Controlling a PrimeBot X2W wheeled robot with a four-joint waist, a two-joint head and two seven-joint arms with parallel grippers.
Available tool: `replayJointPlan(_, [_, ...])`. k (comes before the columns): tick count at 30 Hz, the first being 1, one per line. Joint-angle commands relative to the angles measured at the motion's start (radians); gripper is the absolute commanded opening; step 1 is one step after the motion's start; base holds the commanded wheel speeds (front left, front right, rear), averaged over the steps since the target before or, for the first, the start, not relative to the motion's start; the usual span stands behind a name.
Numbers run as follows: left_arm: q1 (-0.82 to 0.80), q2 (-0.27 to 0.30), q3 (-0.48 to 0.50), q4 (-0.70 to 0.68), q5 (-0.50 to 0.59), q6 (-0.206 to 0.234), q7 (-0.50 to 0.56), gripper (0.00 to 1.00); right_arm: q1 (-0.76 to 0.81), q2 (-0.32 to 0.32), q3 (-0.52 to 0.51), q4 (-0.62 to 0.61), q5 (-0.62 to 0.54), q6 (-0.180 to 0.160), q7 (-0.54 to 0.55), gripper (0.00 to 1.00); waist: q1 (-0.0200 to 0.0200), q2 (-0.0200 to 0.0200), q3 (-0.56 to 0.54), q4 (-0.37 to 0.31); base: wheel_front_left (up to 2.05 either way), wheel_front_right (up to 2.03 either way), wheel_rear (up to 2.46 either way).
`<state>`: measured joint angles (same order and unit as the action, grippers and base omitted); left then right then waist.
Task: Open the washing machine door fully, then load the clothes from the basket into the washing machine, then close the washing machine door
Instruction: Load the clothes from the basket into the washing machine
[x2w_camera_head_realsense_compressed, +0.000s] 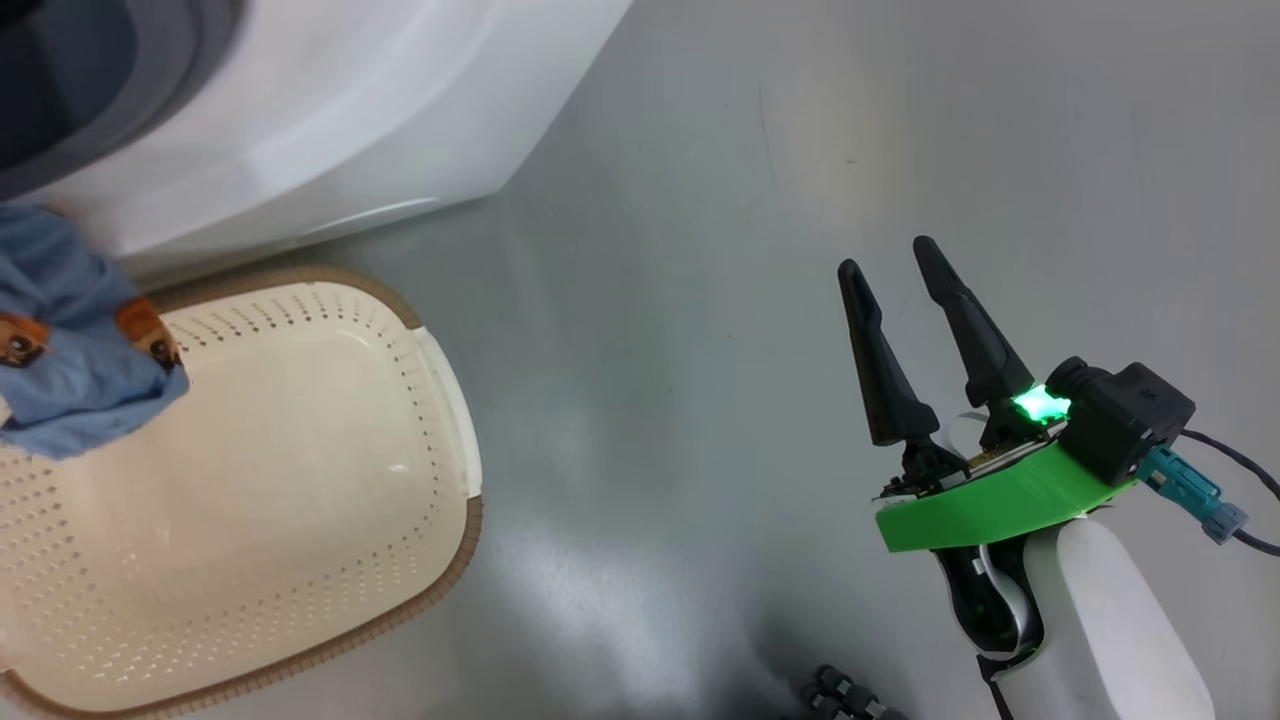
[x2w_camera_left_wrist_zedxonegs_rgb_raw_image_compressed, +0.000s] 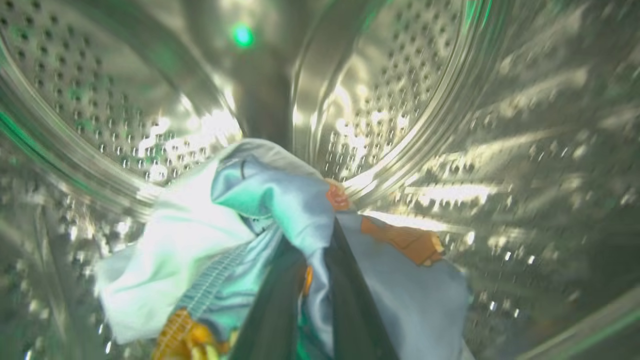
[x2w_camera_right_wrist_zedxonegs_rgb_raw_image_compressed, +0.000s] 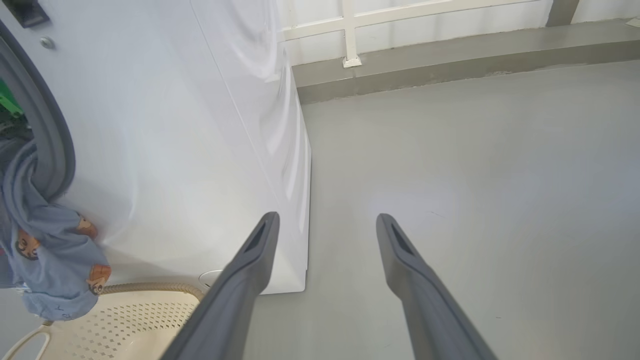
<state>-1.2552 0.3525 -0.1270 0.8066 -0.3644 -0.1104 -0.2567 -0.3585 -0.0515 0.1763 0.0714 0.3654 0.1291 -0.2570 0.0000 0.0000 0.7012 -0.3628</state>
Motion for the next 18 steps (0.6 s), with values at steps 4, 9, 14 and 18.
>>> replayJointPlan(4, [-0.019, 0.029, -0.018, 0.104, 0.014, -0.006, 0.011, 1.0, 0.011, 0.001, 0.018, -0.013, 0.006, 0.002, -0.005, 1.0, 0.0, 0.0, -0.023, 0.014, 0.0, 0.0, 0.0])
replayJointPlan(9, [-0.039, 0.019, -0.033, 0.168, 0.004, -0.013, 0.005, 1.0, 0.008, 0.001, 0.017, -0.008, 0.006, 0.002, -0.005, 1.0, 0.0, 0.0, -0.042, 0.024, 0.0, 0.0, 0.0])
replayJointPlan(14, [-0.033, 0.02, -0.045, 0.196, -0.005, -0.017, -0.003, 1.0, 0.007, 0.001, 0.016, -0.002, 0.004, 0.002, -0.005, 1.0, 0.0, 0.0, -0.074, 0.034, 0.0, 0.0, 0.0])
replayJointPlan(18, [0.007, 0.012, -0.052, 0.172, -0.004, -0.019, -0.005, 1.0, 0.013, 0.001, 0.005, 0.003, -0.006, 0.002, -0.005, 1.0, 0.0, 0.0, -0.111, 0.048, 0.0, 0.0, 0.0])
